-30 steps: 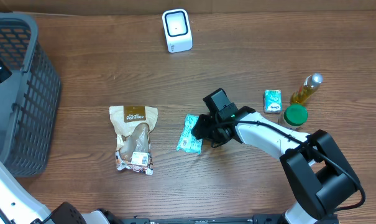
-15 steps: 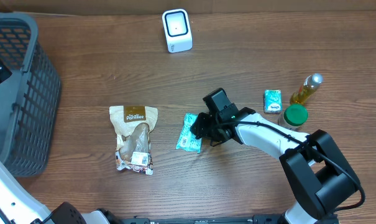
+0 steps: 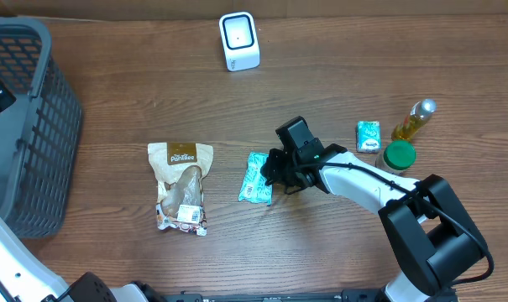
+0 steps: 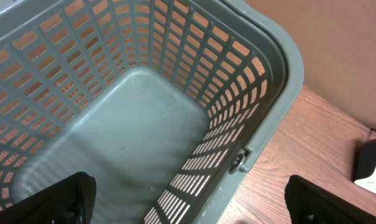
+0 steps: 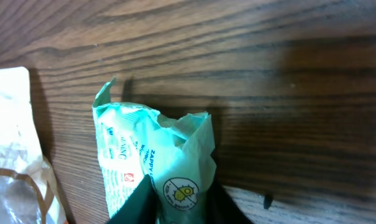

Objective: Scan the item barcode

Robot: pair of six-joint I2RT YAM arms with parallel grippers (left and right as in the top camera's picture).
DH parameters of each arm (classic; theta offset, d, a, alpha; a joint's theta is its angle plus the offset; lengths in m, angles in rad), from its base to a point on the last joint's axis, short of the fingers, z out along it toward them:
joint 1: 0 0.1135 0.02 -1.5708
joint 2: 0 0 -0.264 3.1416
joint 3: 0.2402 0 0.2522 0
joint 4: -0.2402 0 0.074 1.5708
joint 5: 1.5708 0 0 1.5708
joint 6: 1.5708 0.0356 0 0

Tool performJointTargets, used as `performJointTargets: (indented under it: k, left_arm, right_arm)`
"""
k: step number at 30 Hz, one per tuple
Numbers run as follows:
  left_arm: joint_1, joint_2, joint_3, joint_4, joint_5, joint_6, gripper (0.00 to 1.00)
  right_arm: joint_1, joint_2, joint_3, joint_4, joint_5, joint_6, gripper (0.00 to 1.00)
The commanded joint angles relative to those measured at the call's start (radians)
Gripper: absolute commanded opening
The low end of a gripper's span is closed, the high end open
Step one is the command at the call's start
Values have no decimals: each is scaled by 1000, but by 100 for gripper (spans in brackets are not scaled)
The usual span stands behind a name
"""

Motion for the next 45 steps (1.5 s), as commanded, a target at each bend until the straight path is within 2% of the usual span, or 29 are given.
performJointTargets:
  k: [1, 4, 6, 11, 16, 22, 27, 34, 37, 45]
  left_arm:
    - [-2, 4, -6, 3, 11, -6, 100]
    - [-2, 4, -6, 3, 11, -6, 100]
    - [-2, 4, -6, 3, 11, -6, 100]
    - [-2, 4, -6, 3, 11, -6, 100]
    - [-2, 4, -6, 3, 11, -6, 100]
    - [-2, 4, -6, 3, 11, -6, 99]
    - [-2, 4, -6, 3, 11, -6, 100]
    - [-2, 4, -6, 3, 11, -6, 100]
    - [-2, 4, -6, 3, 11, -6, 100]
    - [-2, 4, -6, 3, 11, -6, 99]
  right_arm:
    - [4, -6, -19, 18, 22, -2, 14]
    - [7, -6, -21, 18, 22, -3, 11]
    - [6, -6, -21, 18, 22, -34, 4]
    - [6, -56, 37, -30, 26, -182, 4]
    - [6, -149, 213, -257, 87, -409, 4]
    - [6, -162, 526, -610, 90, -737, 4]
    - [9, -162, 632, -682, 90, -872, 4]
    - [11, -152, 621, -660, 89, -870, 4]
    - [13, -152, 620, -649, 88, -825, 4]
    - [6, -152, 619, -716, 85, -445, 4]
